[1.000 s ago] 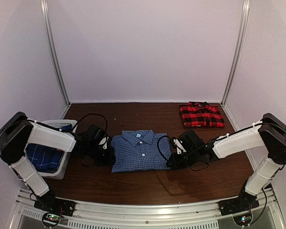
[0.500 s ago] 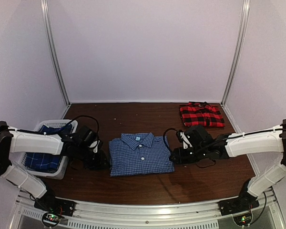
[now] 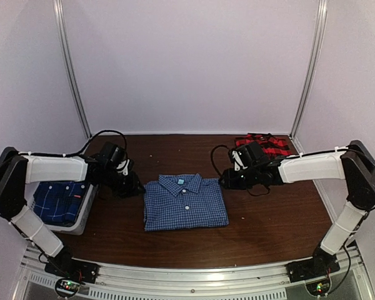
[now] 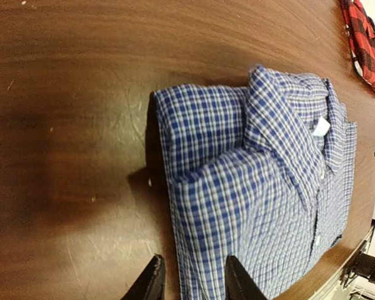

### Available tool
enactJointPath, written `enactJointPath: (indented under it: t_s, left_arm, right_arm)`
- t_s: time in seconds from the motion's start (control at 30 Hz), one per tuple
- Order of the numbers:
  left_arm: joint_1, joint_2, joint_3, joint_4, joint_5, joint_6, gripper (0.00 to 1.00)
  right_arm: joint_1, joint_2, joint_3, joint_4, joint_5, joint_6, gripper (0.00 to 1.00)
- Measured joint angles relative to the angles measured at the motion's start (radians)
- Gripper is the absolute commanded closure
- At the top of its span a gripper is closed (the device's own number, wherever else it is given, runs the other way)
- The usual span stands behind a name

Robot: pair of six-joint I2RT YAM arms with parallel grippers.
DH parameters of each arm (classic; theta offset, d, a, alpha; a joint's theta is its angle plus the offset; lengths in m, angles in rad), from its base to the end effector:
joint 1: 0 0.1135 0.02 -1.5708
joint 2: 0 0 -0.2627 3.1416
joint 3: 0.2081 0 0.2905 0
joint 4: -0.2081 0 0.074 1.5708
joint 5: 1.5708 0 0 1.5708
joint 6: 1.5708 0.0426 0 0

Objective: Fold and stack the long sleeve shirts
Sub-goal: Smooth out the square-folded shirt at the center of the board.

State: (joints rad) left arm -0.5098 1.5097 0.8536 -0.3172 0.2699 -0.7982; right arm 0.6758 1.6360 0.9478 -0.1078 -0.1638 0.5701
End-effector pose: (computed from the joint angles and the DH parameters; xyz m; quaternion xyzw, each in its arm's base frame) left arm 0.2829 -0.1712 0.1548 -0.0969 0.9429 -0.2795 0.1532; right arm 0.2890 0.2406 0.1586 -0.0796 0.9199 0.2812 0.2616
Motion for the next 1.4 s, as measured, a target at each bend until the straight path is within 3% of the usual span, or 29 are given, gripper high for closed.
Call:
enactJointPath:
  t_s: [0.2,0.53,0.67,0.87,1.0,1.4]
  left_arm:
    - [0.031,0.147,0.069,0.041,0.029,0.041,0.76]
    - [0.035,0.24,0.175,0.061,0.067,0.079,0.92]
    - [0.035,0.259,0.185,0.063,0.077,0.087,0.96]
    - [0.035,0.266,0.186,0.063,0.085,0.092,1.0]
    - [0.035,0.266,0.188,0.063,0.086,0.094,1.0]
    - [0.036,0.302,0.222,0.063,0.064,0.109,1.0]
  right_arm:
    - [-0.037,0.135,0.094,0.039,-0.021,-0.018,0.57]
    - [-0.043,0.238,0.17,0.047,-0.055,-0.026,0.6]
    - [-0.043,0.265,0.188,0.049,-0.072,-0.027,0.67]
    - [-0.043,0.272,0.196,0.047,-0.083,-0.033,0.89]
    - [-0.043,0.27,0.198,0.04,-0.079,-0.039,0.99]
    - [-0.054,0.224,0.177,0.029,-0.035,-0.04,1.0]
